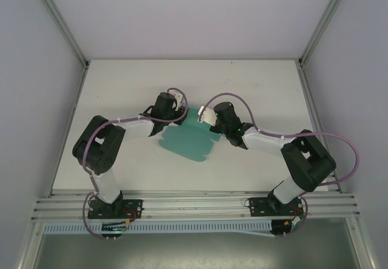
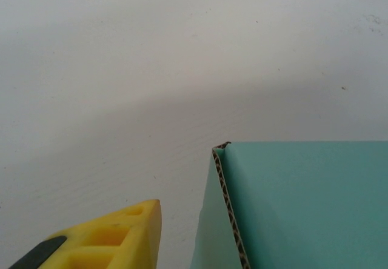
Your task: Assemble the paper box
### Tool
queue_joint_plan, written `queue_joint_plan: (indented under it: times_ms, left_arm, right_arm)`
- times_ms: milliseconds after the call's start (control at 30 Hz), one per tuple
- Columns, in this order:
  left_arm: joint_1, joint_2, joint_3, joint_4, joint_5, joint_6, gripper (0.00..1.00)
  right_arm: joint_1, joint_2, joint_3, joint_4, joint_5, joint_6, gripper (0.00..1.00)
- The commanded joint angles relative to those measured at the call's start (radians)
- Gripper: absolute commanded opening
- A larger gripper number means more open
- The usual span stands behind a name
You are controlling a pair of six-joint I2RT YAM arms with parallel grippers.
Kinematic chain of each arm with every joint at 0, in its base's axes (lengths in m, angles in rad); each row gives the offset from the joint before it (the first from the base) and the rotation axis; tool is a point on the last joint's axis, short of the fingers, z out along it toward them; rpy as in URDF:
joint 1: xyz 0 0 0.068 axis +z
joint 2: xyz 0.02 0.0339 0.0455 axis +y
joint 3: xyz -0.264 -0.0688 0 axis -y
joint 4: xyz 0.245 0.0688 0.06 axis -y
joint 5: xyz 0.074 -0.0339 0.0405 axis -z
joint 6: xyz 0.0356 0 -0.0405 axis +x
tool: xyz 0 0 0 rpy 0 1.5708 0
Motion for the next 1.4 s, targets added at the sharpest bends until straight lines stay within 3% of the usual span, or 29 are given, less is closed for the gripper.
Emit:
queue_joint_plan:
  times_ms: [0, 167, 233, 433, 533, 633, 767, 833, 1067, 1233, 1367]
  left_arm:
    - [0.002, 0.032, 0.025, -0.013, -0.011, 0.007, 0.31]
    - [0.002, 0.044, 0.028, -0.018, -0.024, 0.011, 0.14]
    - [0.002, 0.049, 0.030, -0.019, -0.027, 0.006, 0.01]
    - [0.002, 0.038, 0.010, 0.010, -0.056, 0.010, 0.00]
    - [0.002, 0.014, -0.006, 0.032, -0.079, 0.006, 0.00]
    - [0.002, -0.020, -0.015, 0.041, -0.096, -0.003, 0.00]
    - [0.002, -0.070, -0.043, 0.076, -0.104, -0.023, 0.00]
    - [0.001, -0.088, -0.042, 0.071, -0.104, -0.025, 0.00]
    - [0.002, -0.151, -0.067, 0.087, -0.118, -0.032, 0.00]
    - [0.002, -0.178, -0.062, 0.064, -0.124, -0.050, 0.00]
    - [0.002, -0.179, -0.045, 0.038, -0.127, -0.075, 0.00]
  right_arm:
    - [0.011, -0.017, 0.033, -0.007, 0.009, 0.015, 0.00]
    - [0.012, -0.017, 0.036, -0.006, 0.011, 0.018, 0.00]
    - [0.013, -0.017, 0.038, -0.005, 0.016, 0.020, 0.00]
    - [0.013, -0.018, 0.042, 0.017, 0.039, 0.067, 0.01]
    - [0.015, -0.047, 0.040, 0.030, 0.055, 0.167, 0.26]
    - [0.014, -0.118, 0.015, 0.069, 0.041, 0.246, 0.42]
    - [0.009, -0.242, -0.001, 0.077, 0.045, 0.350, 0.85]
    - [-0.009, -0.299, -0.006, 0.068, 0.051, 0.399, 0.99]
    - [-0.085, -0.296, 0.040, -0.022, 0.128, 0.486, 0.99]
    - [-0.104, -0.214, 0.076, -0.090, 0.034, 0.545, 0.99]
    - [-0.103, -0.173, 0.054, -0.030, -0.045, 0.594, 0.99]
